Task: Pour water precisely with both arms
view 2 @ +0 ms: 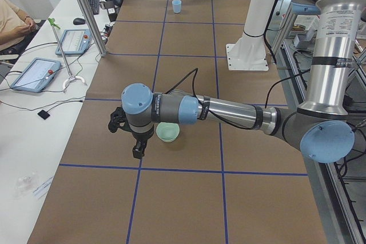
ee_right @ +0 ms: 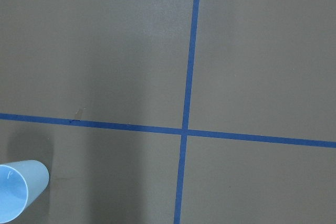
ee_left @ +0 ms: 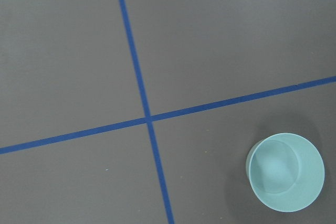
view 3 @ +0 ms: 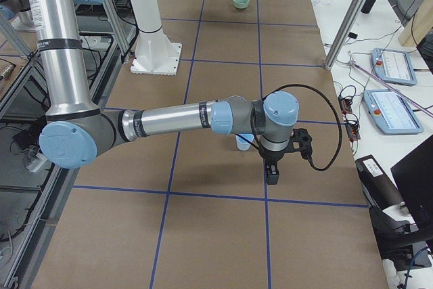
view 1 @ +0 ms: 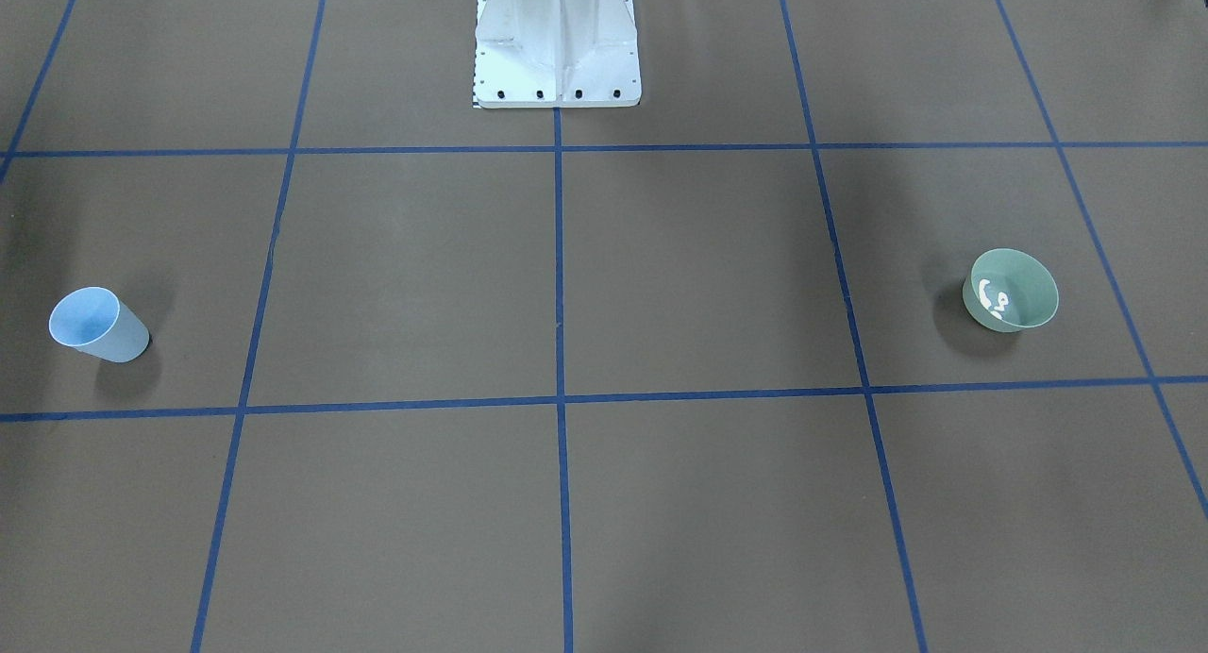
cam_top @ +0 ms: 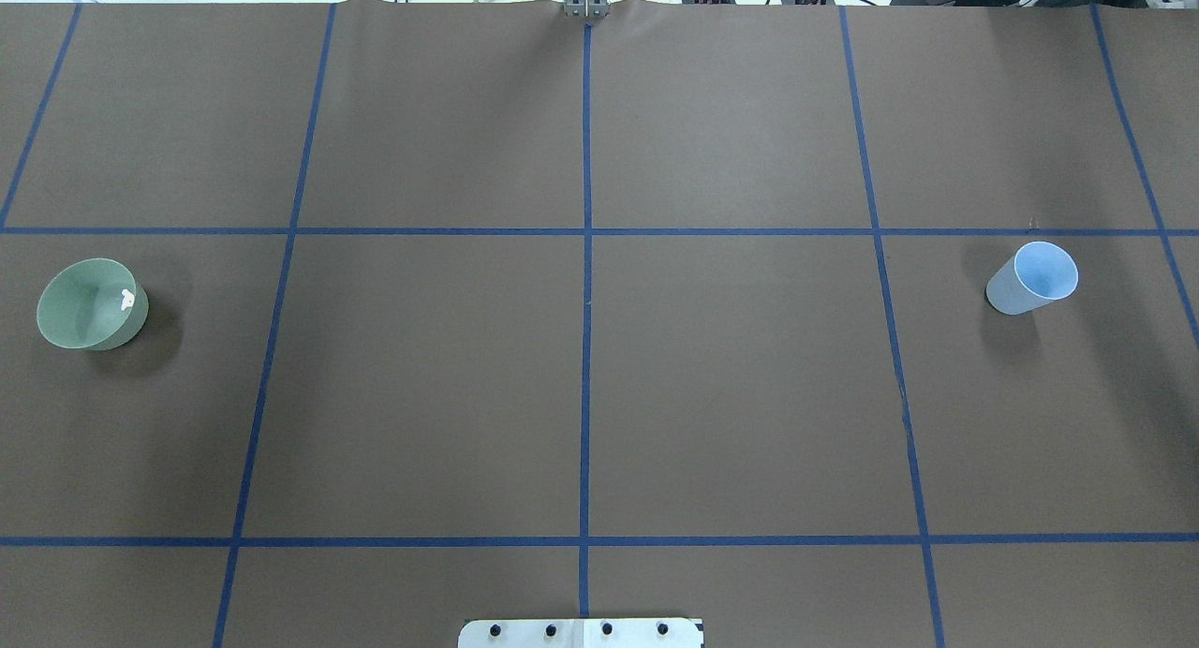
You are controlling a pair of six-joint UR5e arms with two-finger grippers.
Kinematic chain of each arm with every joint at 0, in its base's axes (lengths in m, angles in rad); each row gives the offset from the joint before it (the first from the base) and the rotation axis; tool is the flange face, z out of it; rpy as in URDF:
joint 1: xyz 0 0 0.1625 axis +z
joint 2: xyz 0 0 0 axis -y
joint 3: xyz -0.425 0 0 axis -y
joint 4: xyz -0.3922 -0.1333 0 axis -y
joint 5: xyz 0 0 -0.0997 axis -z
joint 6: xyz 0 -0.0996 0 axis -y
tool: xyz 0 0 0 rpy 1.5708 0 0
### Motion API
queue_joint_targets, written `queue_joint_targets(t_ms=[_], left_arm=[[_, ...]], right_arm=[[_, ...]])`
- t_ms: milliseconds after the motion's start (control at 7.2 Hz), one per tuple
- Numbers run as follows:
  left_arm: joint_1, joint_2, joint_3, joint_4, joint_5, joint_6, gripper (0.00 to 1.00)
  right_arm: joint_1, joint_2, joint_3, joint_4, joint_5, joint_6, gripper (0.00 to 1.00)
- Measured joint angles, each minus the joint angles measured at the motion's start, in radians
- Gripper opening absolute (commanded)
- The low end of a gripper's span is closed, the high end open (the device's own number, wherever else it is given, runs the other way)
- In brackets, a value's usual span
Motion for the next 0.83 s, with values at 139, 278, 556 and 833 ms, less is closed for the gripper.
queue_joint_targets(t_ms=[139,278,556,833], left_arm=[[-0.01,0.004,-0.004,-0.001,0.002,0.001,1.0],[-0.016,0.008,-0.006,-0.011,0.002,-0.001,1.0],[-0.018,0.016,-0.005,-0.075,0.004,-0.004,1.0],[-0.018,0.056,0.007,-0.14,0.004,-0.004,1.0]], right_arm=[[-0.001,-0.01,0.0,0.003,-0.002,0.001,1.0],[-0.001,-0.019,0.0,0.006,-0.001,0.002,1.0],[-0.001,-0.024,0.0,0.006,0.001,0.004,1.0],[-0.001,-0.028,-0.001,0.006,0.001,0.004,1.0]])
